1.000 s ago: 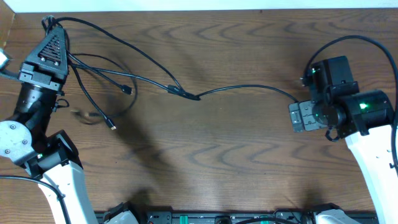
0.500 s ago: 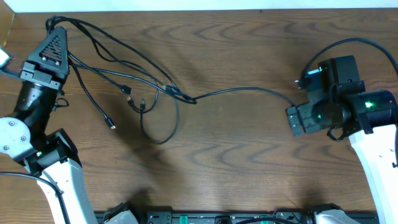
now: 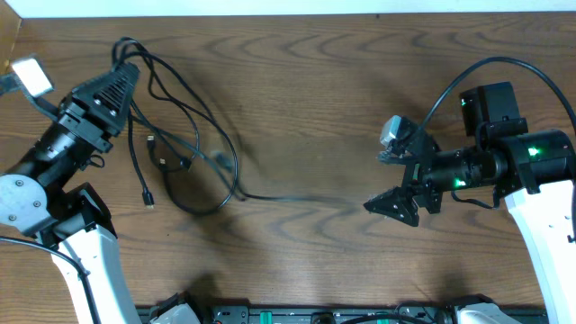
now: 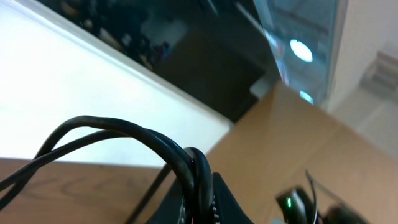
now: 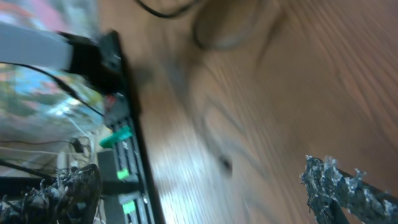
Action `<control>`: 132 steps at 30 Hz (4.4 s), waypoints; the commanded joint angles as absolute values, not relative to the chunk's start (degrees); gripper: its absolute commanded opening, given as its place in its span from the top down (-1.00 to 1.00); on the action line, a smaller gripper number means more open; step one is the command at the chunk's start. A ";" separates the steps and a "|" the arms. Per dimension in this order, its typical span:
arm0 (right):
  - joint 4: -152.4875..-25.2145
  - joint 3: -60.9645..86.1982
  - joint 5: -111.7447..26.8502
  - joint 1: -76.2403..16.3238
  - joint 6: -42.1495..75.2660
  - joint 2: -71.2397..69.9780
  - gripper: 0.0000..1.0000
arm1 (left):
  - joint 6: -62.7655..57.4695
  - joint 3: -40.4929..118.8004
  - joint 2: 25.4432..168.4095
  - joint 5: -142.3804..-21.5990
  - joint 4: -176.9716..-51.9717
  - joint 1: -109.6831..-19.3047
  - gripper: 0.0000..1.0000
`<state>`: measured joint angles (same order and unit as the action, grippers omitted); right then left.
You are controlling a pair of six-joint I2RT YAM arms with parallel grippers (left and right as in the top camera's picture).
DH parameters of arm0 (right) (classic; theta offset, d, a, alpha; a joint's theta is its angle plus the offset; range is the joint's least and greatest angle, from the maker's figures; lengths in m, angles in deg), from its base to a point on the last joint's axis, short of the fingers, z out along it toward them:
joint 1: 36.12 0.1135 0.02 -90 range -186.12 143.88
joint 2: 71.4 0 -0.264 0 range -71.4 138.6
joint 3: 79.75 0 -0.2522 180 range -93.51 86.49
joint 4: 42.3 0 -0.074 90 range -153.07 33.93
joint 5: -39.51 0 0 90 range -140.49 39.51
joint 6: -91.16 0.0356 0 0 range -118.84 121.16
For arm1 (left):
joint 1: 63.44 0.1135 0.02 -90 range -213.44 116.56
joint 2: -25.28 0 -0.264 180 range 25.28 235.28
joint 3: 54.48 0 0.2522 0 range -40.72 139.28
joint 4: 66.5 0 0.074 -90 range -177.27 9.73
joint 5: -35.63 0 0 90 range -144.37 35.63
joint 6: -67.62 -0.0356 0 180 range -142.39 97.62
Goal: Untangle cables
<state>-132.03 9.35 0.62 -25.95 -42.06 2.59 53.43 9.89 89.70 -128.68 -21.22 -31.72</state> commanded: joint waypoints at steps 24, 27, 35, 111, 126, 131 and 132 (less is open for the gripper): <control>-115.79 9.48 1.04 -25.10 -14.98 2.48 -0.99 | 52.01 12.38 89.27 -123.30 -14.38 -64.07 0.85; -114.00 9.48 -2.04 -22.76 -12.01 2.48 -0.98 | 51.94 12.38 89.27 -119.87 -14.38 -67.74 0.85; -107.86 9.48 -15.01 -16.02 0.60 2.48 -0.99 | 49.64 12.38 89.27 -114.01 -15.14 -74.23 0.85; -110.09 9.81 15.48 -22.38 -22.06 7.05 -0.98 | 57.43 12.38 83.30 -107.65 -10.75 -72.79 0.83; -84.03 9.81 -16.84 -7.89 12.12 7.12 -0.98 | 57.19 12.38 87.01 -107.65 -10.75 -79.56 0.84; -83.94 9.81 -30.68 -4.59 12.76 7.42 -0.98 | 57.23 12.38 88.70 -107.56 -10.75 -82.54 0.84; -85.30 9.81 -35.00 -4.35 12.89 7.49 -0.99 | 57.25 12.38 88.74 -107.56 -10.73 -82.71 0.83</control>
<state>-83.92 9.76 -21.04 -5.51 9.78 6.96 57.16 9.89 88.89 -108.04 -11.47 -81.75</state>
